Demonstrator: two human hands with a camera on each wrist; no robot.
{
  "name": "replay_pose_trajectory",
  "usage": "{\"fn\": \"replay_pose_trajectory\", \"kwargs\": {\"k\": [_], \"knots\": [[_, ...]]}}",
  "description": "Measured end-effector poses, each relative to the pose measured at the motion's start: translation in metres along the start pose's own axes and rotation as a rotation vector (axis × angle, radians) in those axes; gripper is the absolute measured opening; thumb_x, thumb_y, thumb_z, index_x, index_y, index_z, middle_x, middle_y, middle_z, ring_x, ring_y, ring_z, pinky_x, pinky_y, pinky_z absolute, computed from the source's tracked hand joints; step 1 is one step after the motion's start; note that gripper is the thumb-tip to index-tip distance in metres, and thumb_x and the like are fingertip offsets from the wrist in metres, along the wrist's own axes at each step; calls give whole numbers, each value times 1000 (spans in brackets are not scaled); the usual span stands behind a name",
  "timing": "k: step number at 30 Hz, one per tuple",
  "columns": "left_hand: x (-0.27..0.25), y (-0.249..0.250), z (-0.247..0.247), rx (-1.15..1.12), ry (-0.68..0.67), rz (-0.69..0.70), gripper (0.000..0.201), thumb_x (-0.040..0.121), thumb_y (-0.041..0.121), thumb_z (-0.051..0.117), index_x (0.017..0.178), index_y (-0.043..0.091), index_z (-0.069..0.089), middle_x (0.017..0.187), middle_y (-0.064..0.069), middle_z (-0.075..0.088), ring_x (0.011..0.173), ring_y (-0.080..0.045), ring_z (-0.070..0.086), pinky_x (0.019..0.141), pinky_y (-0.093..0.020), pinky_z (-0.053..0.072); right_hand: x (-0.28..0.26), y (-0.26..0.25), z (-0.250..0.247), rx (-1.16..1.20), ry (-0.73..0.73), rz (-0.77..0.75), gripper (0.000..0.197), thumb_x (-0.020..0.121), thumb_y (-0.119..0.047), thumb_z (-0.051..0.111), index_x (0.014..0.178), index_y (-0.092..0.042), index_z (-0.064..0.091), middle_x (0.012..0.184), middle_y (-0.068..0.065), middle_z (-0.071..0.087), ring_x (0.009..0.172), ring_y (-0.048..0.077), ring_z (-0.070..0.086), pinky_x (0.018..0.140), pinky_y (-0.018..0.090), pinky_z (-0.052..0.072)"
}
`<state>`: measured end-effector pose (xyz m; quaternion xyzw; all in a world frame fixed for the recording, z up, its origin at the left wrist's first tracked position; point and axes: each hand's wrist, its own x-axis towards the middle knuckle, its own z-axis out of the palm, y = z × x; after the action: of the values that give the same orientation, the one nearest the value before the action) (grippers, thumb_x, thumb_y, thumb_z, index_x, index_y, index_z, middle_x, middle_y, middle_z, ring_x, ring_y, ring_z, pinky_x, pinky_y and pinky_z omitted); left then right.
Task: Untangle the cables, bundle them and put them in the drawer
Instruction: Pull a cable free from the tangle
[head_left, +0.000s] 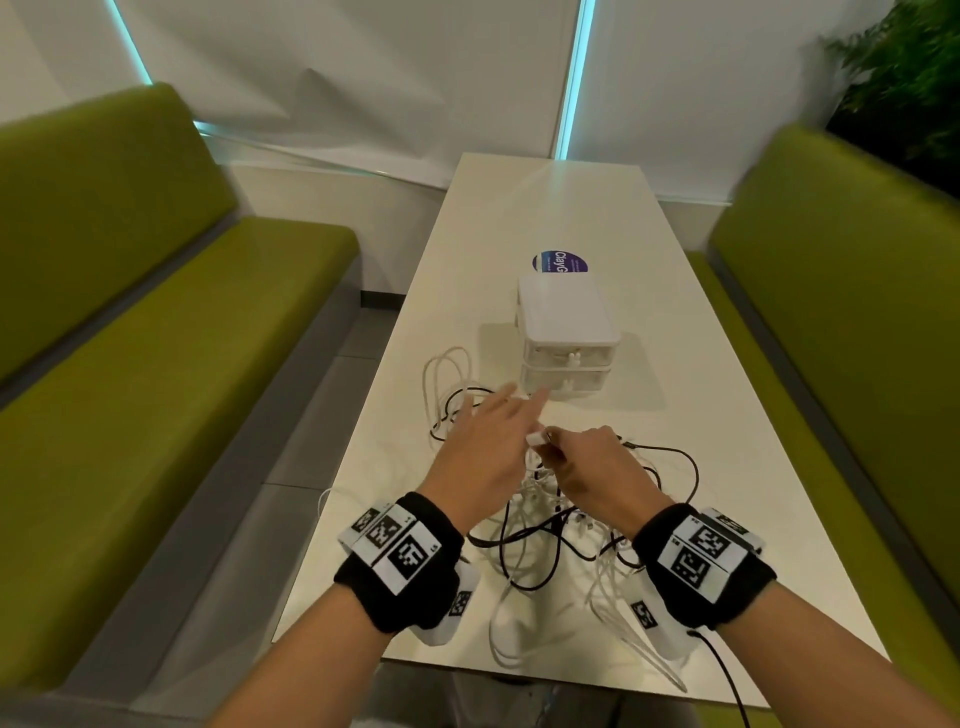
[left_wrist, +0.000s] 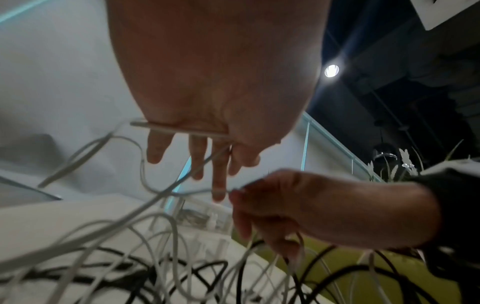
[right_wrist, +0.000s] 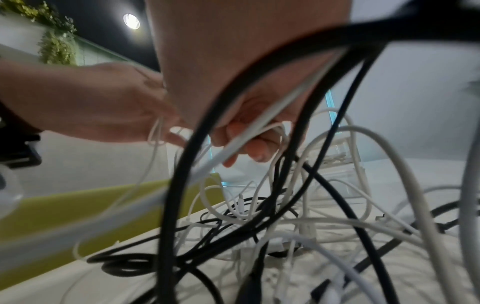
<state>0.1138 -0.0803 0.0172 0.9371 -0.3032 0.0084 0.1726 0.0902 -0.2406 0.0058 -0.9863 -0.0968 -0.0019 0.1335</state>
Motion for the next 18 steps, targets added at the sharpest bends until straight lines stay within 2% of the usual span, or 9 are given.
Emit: {"fn": "replay_pose_trajectory", "kwargs": {"k": [2, 3, 5, 7, 9, 11, 14, 18], "knots": [[-1, 0, 11, 67, -60, 13, 51, 94, 6, 41, 144, 18, 38, 133, -2, 52, 132, -24, 38, 109, -39, 29, -2, -1, 0, 42, -12, -32, 14, 94, -7, 44, 94, -17, 54, 75, 3, 63, 71, 33, 56, 71, 30, 27], [-2, -1, 14, 47, -45, 3, 41, 94, 5, 41, 133, 16, 47, 125, -3, 55, 122, -24, 44, 98, -31, 33, -3, -1, 1, 42, -33, -35, 19, 90, -3, 44, 86, -21, 48, 69, -2, 56, 67, 29, 51, 71, 29, 27], [-4, -2, 13, -21, -11, -22, 29, 93, 3, 42, 116, 14, 56, 113, -3, 57, 109, -22, 48, 80, -25, 30, -4, 2, 2, 62, -58, -32, 29, 87, -1, 45, 73, -26, 37, 63, -7, 50, 62, 25, 46, 71, 29, 28], [-3, -5, 10, -49, 24, -23, 23, 92, 4, 44, 106, 15, 59, 106, -1, 59, 104, -22, 51, 77, -28, 34, -4, 5, 3, 186, -52, -12, 26, 94, -10, 46, 75, -28, 48, 70, -4, 61, 65, 22, 52, 69, 29, 35], [-3, -5, 5, -63, 72, -22, 22, 91, 5, 45, 100, 16, 62, 104, 0, 60, 101, -22, 54, 78, -31, 39, -2, 5, 2, 302, -21, 15, 24, 102, -31, 44, 85, -32, 60, 75, -5, 66, 69, 15, 57, 64, 27, 40], [-4, -5, -4, -123, 126, -44, 23, 91, 5, 44, 97, 16, 63, 104, 0, 63, 99, -22, 56, 82, -33, 42, 0, 7, 1, 324, -27, 18, 25, 101, -43, 41, 81, -34, 52, 71, -5, 63, 68, 15, 55, 61, 27, 38], [-3, -18, -21, -203, 265, -163, 28, 94, 2, 38, 89, 15, 63, 102, 1, 64, 92, -21, 57, 91, -38, 43, -1, 17, 0, 329, -57, 33, 33, 103, -45, 36, 75, -28, 43, 70, -2, 59, 70, 19, 56, 62, 32, 38], [1, -35, -22, -110, 249, -204, 30, 94, 3, 37, 84, 22, 58, 98, 1, 64, 86, -24, 59, 76, -36, 45, -6, 18, -5, 371, -86, 9, 36, 104, -40, 36, 69, -33, 40, 65, -13, 52, 62, 2, 46, 59, 21, 34]]}}
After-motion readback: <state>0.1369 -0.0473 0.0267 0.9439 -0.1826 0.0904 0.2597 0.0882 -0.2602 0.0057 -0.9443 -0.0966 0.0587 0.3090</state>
